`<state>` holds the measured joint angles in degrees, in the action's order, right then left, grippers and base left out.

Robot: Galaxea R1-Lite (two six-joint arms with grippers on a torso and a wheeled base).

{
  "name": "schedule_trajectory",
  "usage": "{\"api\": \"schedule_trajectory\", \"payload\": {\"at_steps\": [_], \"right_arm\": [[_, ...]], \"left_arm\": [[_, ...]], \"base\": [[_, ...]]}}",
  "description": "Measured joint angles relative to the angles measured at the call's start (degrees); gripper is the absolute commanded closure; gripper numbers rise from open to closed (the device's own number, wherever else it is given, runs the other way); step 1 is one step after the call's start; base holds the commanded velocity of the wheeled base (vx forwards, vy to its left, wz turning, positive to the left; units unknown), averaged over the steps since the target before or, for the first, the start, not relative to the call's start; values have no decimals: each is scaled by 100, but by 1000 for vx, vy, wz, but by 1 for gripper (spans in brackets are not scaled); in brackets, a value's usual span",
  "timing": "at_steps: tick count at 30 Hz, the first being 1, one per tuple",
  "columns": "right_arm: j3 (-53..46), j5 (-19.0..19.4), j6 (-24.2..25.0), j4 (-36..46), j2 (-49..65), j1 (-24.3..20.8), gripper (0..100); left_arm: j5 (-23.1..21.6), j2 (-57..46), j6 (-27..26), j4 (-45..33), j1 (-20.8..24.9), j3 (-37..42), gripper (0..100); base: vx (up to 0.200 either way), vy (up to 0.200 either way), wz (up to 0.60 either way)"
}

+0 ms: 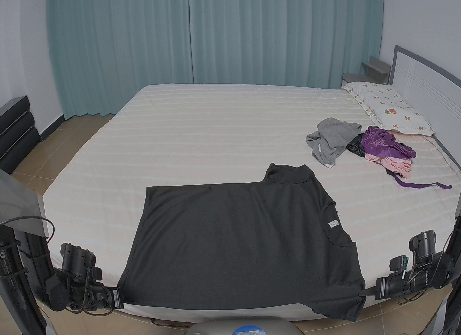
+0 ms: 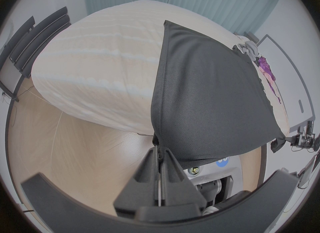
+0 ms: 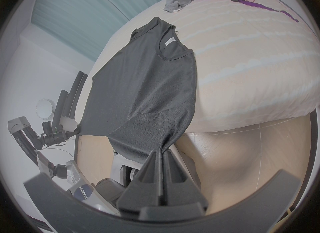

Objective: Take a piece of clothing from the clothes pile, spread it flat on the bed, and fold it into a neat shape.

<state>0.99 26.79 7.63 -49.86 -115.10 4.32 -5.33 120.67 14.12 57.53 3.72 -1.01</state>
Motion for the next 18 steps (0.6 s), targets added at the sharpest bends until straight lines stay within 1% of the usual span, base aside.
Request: {"api": "schedule_trajectory", "payload": {"at_steps": [9, 15, 18], "right_arm": [[0, -6, -156, 279, 282, 1, 100], [0, -2, -110, 119, 396, 4, 100], [2, -2, -49, 2, 457, 1, 100]], "left_arm": [[16, -367, -194, -616, 49, 2, 100], [18, -610, -163, -624, 30, -35, 100], [16, -728, -6, -638, 16, -166, 100]], "base": [[0, 0, 0], [0, 0, 0], [0, 0, 0]]}}
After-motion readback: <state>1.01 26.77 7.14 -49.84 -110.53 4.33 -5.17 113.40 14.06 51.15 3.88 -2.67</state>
